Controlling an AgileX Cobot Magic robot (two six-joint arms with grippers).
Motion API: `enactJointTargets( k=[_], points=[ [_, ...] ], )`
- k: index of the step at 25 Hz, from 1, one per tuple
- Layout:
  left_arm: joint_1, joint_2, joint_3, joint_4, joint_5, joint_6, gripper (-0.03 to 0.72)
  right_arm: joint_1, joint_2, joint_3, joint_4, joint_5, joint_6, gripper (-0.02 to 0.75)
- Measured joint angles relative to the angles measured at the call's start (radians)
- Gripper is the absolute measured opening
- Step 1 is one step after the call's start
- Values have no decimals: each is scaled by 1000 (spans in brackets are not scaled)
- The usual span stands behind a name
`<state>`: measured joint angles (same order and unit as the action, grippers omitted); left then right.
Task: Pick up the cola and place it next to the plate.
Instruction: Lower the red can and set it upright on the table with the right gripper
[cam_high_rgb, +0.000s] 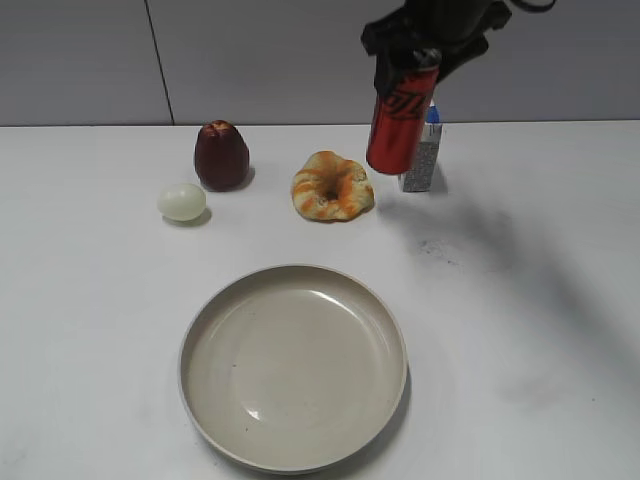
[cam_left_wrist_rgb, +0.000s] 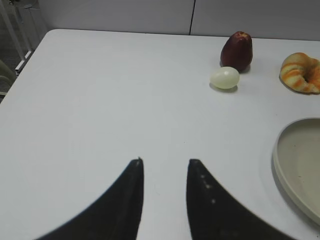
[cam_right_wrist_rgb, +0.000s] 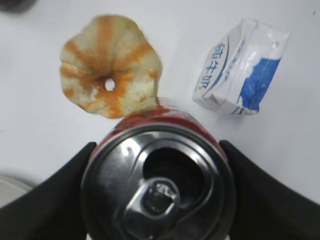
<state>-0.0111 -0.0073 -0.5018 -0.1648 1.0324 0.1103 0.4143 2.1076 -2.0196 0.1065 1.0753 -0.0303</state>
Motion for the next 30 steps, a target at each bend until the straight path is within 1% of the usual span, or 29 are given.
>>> enactJointTargets(
  k=[4,7,13,16,19,23,30],
  points=[
    [0,0,0,0,0,0,237,60,-67,-5,40,8,-15,505],
    [0,0,0,0,0,0,237,143,-74,-5,80,21,-23,503],
    [0,0,0,0,0,0,237,368,-73,-5,94,7,-46,503],
    [0,0,0,0,0,0,237,465,-69,-5,88,-25,-50,503],
    [0,0,0,0,0,0,237,536,-45,-5,83,-36,-51,503],
    [0,0,0,0,0,0,237,589,10,-5,63,-41,-52,503],
    [0,0,0,0,0,0,237,600,98,-5,38,-46,-52,503]
  ],
)
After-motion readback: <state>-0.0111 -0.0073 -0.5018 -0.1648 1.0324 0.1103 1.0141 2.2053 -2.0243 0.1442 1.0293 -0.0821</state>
